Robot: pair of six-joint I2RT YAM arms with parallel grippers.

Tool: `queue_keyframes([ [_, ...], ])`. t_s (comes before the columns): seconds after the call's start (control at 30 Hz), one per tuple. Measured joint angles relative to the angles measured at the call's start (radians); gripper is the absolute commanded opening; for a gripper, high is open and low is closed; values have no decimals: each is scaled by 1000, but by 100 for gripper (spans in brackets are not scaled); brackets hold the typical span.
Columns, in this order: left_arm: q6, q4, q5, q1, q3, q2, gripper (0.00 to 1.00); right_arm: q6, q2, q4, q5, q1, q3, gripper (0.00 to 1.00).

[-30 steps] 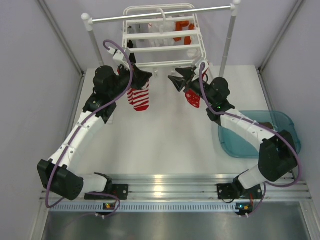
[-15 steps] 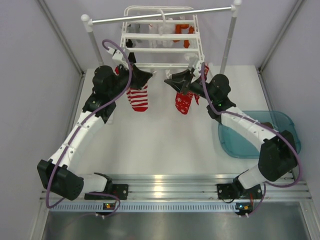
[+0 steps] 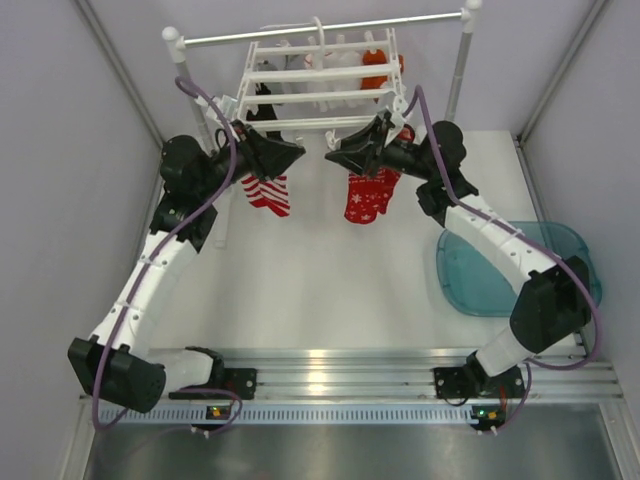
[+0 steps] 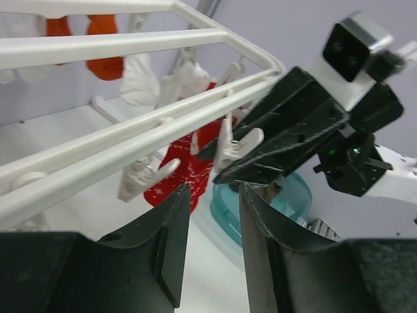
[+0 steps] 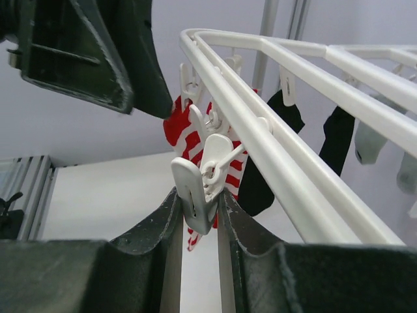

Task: Clip the socks to the hanger
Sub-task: Open the clamp at the hanger.

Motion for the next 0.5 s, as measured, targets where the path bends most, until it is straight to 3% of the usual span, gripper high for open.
queue_keyframes([
  [0.27,-24,3,51,-13,6,-19,46,21,27,-75,-4,3,11,0],
  [0.5,40,-71,11,-115,82,42,48,34,34,-103,-6,9,24,0],
])
